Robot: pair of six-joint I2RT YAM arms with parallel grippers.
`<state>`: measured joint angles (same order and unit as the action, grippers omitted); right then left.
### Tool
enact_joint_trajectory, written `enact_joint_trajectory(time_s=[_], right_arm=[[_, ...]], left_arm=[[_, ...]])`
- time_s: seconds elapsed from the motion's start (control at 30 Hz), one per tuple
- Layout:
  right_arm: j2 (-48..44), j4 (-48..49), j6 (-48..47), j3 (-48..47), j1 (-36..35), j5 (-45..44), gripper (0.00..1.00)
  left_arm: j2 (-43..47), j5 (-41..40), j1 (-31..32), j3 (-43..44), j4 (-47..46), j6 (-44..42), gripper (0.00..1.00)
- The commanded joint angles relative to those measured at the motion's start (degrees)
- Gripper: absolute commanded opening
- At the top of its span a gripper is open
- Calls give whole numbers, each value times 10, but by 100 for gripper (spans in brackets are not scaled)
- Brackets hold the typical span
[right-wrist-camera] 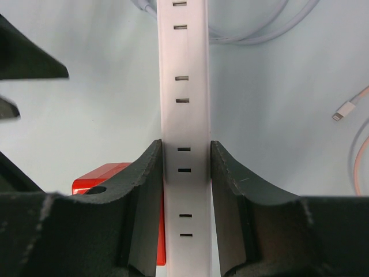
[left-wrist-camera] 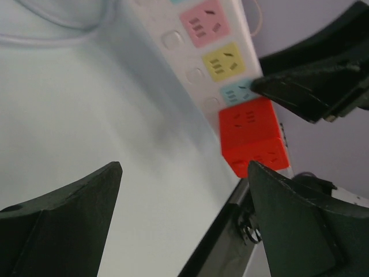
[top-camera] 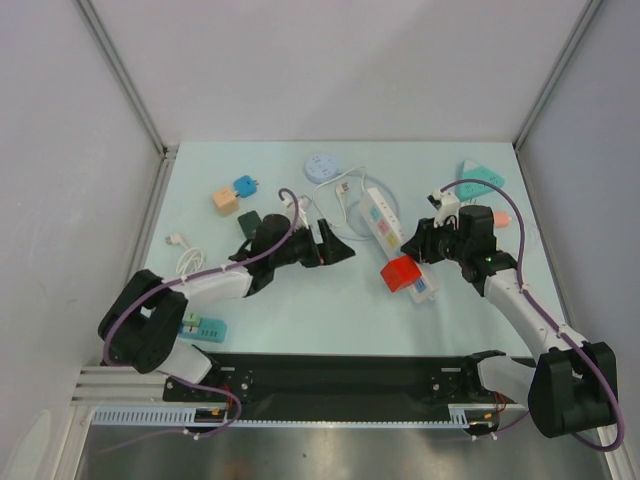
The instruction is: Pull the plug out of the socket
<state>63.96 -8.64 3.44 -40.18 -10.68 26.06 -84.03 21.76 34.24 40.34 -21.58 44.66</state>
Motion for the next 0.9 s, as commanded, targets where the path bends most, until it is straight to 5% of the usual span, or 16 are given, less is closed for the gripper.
enact_joint_trajectory(time_s=[0.0,0.3,0.87], right_arm=[[-13,64,14,-10,5,23,0],[-12,63,16,-10,13,27,0],[-14,67,19,-9,14,21,0]], left_arm=[[-20,-29,55,-1,-141,77,95],[-96,-92,149,17,-229,158,99],[-176,-195,222,129,-143,249,100]])
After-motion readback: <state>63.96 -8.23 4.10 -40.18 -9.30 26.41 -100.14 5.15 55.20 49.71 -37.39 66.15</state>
